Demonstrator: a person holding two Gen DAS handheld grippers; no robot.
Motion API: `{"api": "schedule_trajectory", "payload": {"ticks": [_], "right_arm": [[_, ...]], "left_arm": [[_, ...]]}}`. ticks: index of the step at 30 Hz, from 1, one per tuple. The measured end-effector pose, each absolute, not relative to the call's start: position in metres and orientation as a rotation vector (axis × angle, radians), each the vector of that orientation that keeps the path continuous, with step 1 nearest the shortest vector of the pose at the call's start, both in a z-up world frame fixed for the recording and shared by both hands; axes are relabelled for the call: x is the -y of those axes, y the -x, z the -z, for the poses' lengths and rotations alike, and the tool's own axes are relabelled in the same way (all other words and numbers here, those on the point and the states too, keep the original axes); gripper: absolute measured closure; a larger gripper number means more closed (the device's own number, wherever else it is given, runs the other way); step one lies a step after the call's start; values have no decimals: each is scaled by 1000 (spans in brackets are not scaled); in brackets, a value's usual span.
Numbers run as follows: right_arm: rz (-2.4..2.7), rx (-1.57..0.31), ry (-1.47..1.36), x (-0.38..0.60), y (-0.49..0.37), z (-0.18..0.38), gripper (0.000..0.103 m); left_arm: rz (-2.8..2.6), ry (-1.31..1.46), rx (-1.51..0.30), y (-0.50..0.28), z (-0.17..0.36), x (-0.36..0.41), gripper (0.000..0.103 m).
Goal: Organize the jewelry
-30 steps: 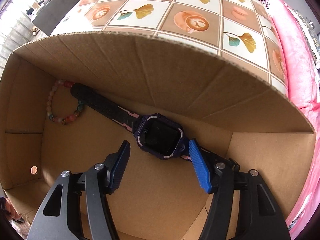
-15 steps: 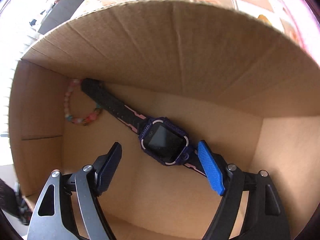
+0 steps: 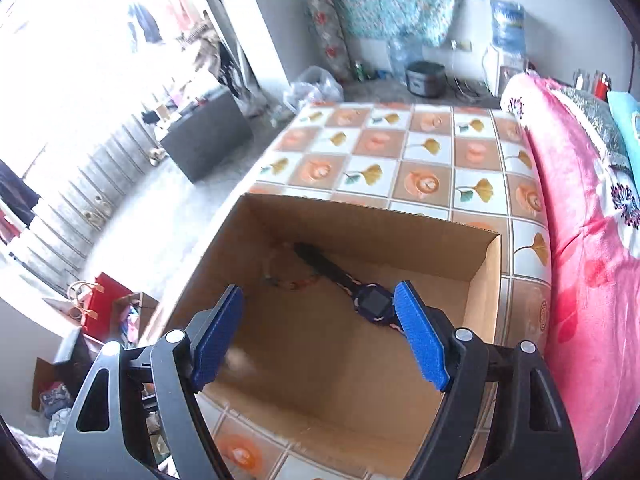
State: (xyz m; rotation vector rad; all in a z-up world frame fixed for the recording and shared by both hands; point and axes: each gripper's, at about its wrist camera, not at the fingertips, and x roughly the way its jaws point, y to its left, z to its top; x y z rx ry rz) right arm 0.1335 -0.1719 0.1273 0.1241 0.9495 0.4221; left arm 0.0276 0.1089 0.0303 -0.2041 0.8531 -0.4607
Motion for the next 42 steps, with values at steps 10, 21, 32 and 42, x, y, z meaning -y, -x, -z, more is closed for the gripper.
{"api": "schedule_trajectory", "payload": {"ticks": [10,21,32,42], "right_arm": [[-488,-881,-196,171,-4,-100,28],[-383,-960,-350,148,-21,-7,66],[-358,-897,-476,159,-55,2,67],[-240,-872,-182,176,1,-10,44]], "left_arm": [[427,18,-941,-26,-1,-44,32],[337,-183,-937,-22,14,-8,15],[313,-169,-920,-21,18,-14,8],[309,-177,-946,-24,16,-16,7]]}}
